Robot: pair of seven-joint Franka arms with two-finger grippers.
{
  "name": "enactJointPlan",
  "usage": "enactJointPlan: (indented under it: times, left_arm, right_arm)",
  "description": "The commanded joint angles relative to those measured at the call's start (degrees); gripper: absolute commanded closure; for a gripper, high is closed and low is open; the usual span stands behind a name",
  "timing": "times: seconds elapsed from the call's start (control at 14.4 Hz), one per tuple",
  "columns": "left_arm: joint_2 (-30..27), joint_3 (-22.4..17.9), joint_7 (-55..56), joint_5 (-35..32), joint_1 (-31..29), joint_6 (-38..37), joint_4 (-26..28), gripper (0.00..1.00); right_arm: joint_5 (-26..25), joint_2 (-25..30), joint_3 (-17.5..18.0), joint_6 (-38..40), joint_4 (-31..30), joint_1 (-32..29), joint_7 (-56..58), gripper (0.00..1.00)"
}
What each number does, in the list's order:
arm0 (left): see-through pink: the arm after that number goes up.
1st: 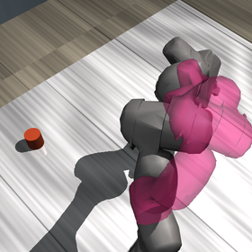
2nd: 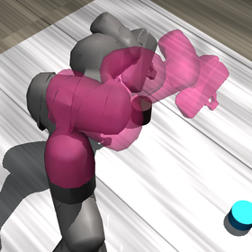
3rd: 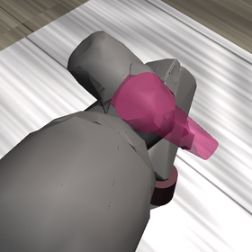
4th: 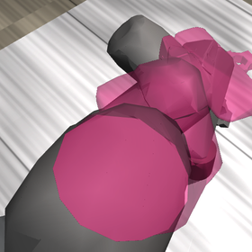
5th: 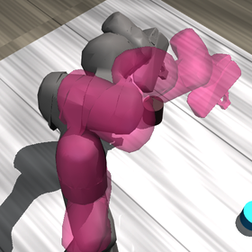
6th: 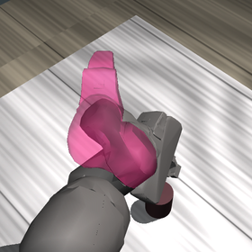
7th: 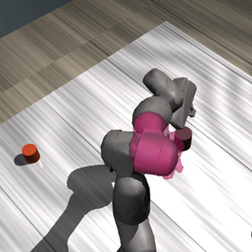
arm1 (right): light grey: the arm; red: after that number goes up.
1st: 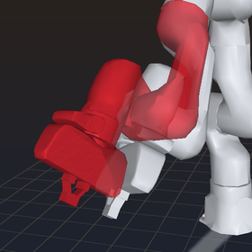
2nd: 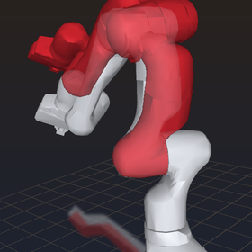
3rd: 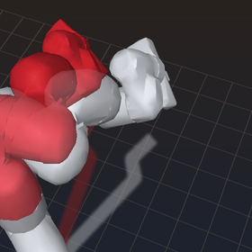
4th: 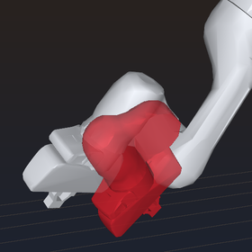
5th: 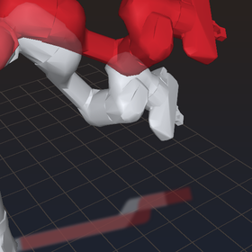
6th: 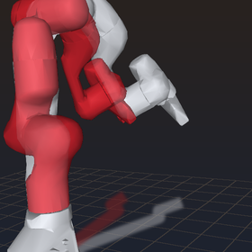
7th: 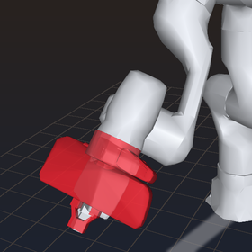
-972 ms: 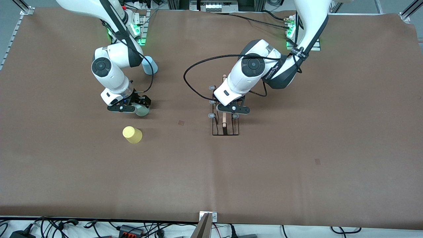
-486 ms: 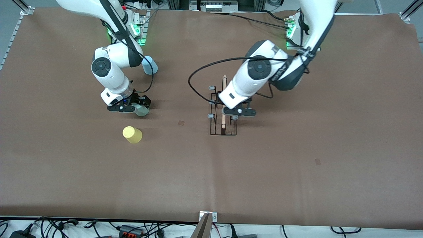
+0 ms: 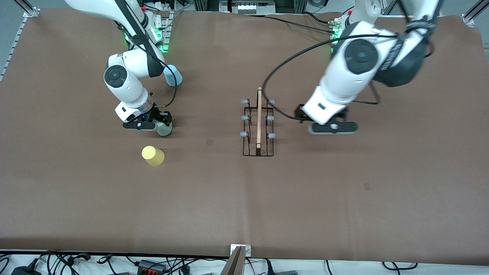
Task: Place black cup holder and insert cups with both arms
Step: 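Release the rack and raise the left gripper while the right gripper lifts the cup, then lower the teal cup onto a rack peg and open the right gripper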
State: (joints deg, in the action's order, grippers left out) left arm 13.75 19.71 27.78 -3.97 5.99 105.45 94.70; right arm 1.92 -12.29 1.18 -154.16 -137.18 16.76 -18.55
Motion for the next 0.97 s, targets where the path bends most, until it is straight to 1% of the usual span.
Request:
enactJointPlan:
  times: [0.0,0.07,0.21,0.28,0.35,0.42,0.49,0.56,0.62,0.69,0.76,0.83,0.9]
  left_arm:
    - [-4.15,0.59,-11.65,-0.87,-7.02,-2.70,1.10,0.00]
    - [-5.21,0.51,-15.52,-0.87,-9.05,-3.49,1.10,0.00]
    - [-6.53,0.24,-19.94,-0.87,-10.91,-9.18,0.93,0.00]
    - [-7.24,0.24,-21.26,-0.87,-12.66,-13.73,-1.68,0.00]
    - [-7.07,0.24,-22.84,-0.69,-13.89,-19.09,-5.71,0.00]
    - [-7.07,0.15,-25.03,-0.43,-14.60,-23.84,-7.84,0.00]
    - [-7.24,-0.28,-27.23,-0.51,-14.69,-26.85,-8.73,0.00]
    - [-8.29,-2.29,-29.25,-0.52,-14.17,-27.40,-8.83,0.00]
    - [-9.43,-4.48,-30.49,0.62,-13.73,-27.23,-8.57,0.00]
    - [-9.96,-8.16,-31.11,3.59,-13.12,-27.14,-8.04,0.00]
    - [-11.27,-13.33,-31.64,6.75,-10.07,-25.31,-6.30,0.00]
    - [-13.55,-16.43,-31.30,6.87,-7.17,-20.94,-2.62,0.00]
    - [-15.83,-17.85,-30.86,6.87,-6.62,-15.68,0.89,0.00]
  right_arm:
    - [0.11,8.48,-0.21,12.51,2.86,0.12,0.28,0.89]
    - [0.11,10.42,-0.04,19.53,6.02,0.21,-1.38,0.89]
    - [0.11,11.14,0.92,29.66,13.05,0.64,-6.64,0.89]
    - [0.11,10.62,2.41,33.19,16.91,1.52,-11.11,0.89]
    - [0.11,9.75,2.77,34.97,19.99,2.74,-15.33,0.89]
    - [0.19,8.61,3.21,35.68,22.20,4.58,-19.55,0.89]
    - [0.19,7.29,3.13,35.51,23.88,6.86,-22.64,0.89]
    - [0.28,6.15,3.13,35.51,25.89,9.41,-25.71,0.91]
    - [0.54,4.74,3.13,35.08,27.74,10.65,-28.87,0.91]
    - [0.72,2.90,3.21,34.90,29.85,11.97,-31.60,0.91]
    - [0.90,1.58,3.21,34.81,32.04,13.99,-34.94,0.91]
    - [0.98,0.00,3.21,34.46,33.72,15.83,-38.19,0.91]
    - [0.99,-1.76,3.21,33.50,35.30,17.59,-41.27,0.91]
